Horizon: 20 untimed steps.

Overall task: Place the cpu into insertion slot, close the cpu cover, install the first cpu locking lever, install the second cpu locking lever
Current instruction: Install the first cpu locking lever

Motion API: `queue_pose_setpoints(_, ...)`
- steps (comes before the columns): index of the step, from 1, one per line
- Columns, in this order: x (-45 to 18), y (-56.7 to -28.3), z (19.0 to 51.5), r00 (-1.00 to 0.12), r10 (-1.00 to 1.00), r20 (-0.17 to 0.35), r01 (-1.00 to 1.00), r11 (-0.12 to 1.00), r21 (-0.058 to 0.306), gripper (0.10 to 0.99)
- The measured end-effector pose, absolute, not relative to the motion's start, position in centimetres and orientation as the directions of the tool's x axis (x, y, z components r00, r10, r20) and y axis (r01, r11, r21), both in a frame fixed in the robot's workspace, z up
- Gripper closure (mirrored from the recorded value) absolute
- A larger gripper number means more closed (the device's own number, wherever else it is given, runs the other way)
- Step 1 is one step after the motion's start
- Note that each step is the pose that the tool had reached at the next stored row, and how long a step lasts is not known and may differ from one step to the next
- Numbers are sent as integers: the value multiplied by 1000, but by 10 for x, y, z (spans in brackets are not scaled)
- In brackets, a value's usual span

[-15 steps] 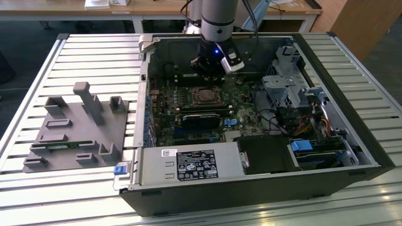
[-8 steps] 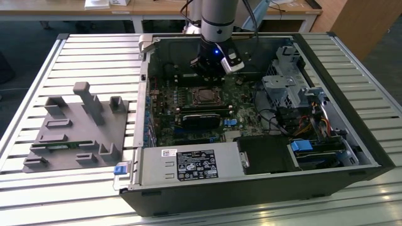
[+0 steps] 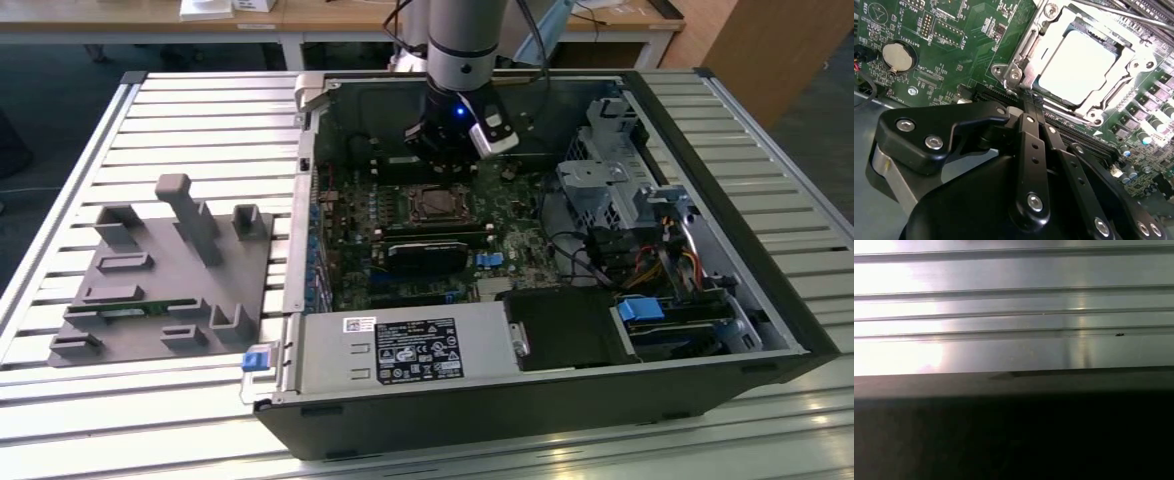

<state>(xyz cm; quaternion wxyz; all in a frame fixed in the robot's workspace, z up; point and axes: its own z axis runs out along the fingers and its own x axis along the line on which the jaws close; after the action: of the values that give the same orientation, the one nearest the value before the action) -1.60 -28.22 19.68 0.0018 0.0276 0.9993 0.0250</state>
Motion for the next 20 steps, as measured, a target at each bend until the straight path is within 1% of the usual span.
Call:
queue_pose_setpoints(4,-16,-282,197,-998,55,-2,55,997,51,980)
queue_pose_setpoints(10,-16,-282,206,-998,55,-2,55,997,50,980)
queue_pose_setpoints(20,-16,-284,206,-998,55,-2,55,997,50,980)
